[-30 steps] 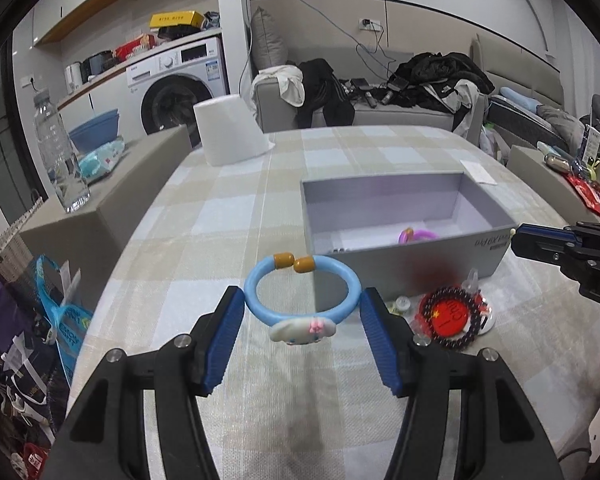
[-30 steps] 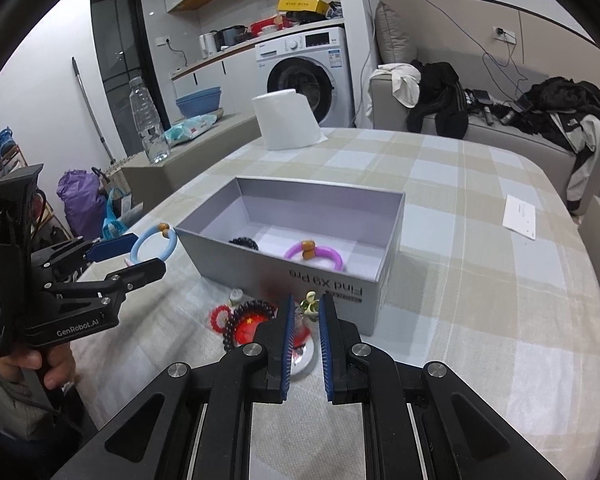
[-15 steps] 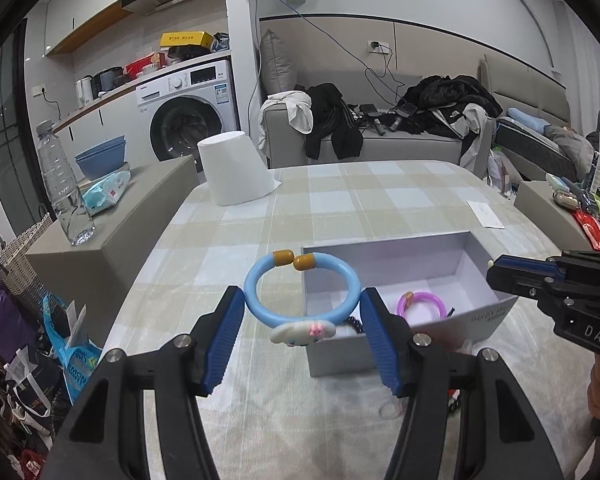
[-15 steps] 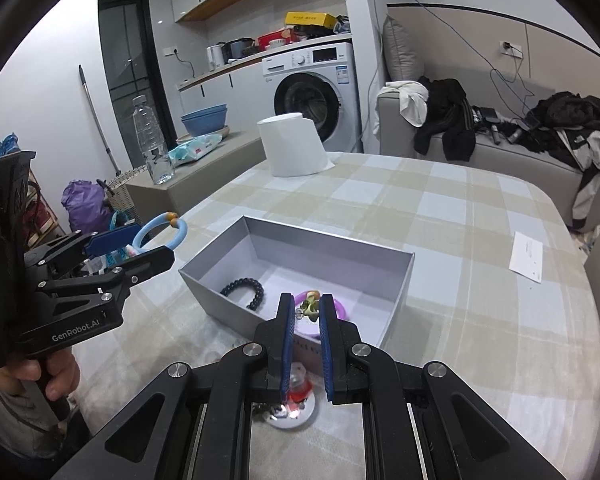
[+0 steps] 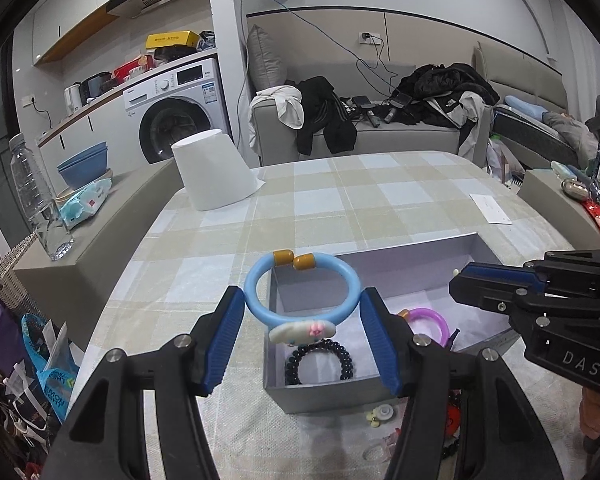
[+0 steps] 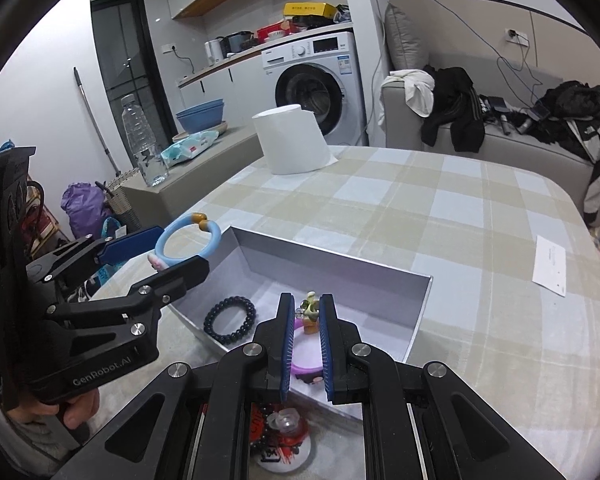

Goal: Organize jewelry
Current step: 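Lower the blue bangle into the box with the left gripper while the right gripper releases the figurine there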

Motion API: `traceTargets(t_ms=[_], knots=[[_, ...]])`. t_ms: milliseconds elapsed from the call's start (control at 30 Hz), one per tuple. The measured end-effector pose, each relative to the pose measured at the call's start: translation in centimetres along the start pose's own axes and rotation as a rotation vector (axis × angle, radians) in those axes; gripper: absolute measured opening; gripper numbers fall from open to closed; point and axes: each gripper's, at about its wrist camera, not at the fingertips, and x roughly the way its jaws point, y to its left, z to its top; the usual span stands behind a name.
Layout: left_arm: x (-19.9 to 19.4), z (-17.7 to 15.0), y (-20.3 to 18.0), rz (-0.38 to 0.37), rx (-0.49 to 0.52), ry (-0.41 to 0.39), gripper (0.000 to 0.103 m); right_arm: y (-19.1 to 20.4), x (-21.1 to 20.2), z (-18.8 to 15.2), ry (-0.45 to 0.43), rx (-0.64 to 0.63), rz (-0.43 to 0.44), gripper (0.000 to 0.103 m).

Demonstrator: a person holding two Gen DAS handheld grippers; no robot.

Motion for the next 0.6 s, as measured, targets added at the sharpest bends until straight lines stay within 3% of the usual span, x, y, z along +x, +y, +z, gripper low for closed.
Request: traceTargets(t_ms=[500, 600], knots=[[0.8, -0.3, -0.9, -0.020, 0.011, 0.042, 0.055, -0.5, 0.4, -0.5, 0.018, 0.008, -0.006, 0.014], [0.6, -0.1, -0.7, -0.052, -0.008, 0.049, 0.056, -0.5, -0.3, -0.7, -0.008, 0.012, -0.020, 0.021]])
